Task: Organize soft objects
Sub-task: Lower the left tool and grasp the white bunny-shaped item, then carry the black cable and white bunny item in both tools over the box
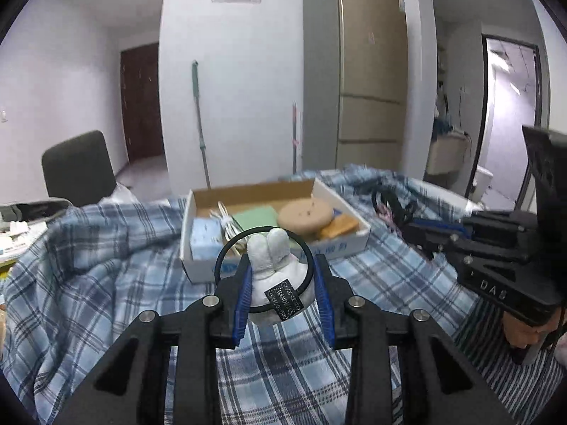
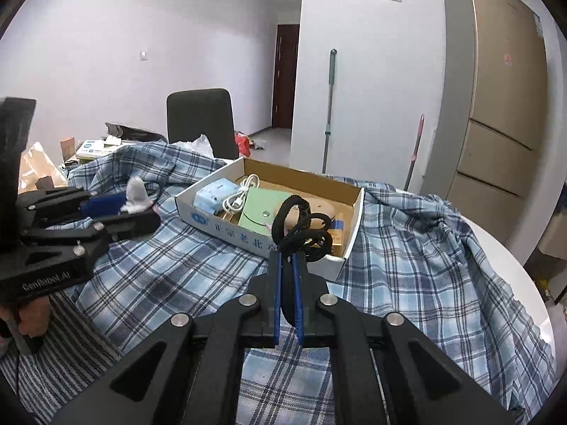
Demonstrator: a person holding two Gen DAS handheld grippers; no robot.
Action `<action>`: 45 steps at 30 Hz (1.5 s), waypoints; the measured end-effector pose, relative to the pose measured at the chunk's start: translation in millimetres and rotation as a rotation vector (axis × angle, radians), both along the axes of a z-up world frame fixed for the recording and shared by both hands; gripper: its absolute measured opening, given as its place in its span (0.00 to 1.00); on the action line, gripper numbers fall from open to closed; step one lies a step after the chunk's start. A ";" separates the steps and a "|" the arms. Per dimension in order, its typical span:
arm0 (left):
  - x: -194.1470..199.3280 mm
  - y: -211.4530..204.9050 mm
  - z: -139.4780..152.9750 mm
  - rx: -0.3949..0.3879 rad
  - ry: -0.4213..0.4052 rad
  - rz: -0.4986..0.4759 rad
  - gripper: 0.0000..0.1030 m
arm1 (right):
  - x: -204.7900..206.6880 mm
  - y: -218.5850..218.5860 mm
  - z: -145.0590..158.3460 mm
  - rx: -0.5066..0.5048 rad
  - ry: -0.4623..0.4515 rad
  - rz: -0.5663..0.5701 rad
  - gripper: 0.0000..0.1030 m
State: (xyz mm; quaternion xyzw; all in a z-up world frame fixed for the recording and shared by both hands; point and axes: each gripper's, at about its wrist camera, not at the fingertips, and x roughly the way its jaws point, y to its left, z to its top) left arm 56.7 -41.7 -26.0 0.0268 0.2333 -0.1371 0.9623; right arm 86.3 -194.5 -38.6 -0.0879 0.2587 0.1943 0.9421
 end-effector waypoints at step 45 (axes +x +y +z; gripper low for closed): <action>187.4 23.5 50.2 -0.064 0.097 0.170 0.34 | 160.2 43.2 27.2 0.066 0.036 -0.086 0.05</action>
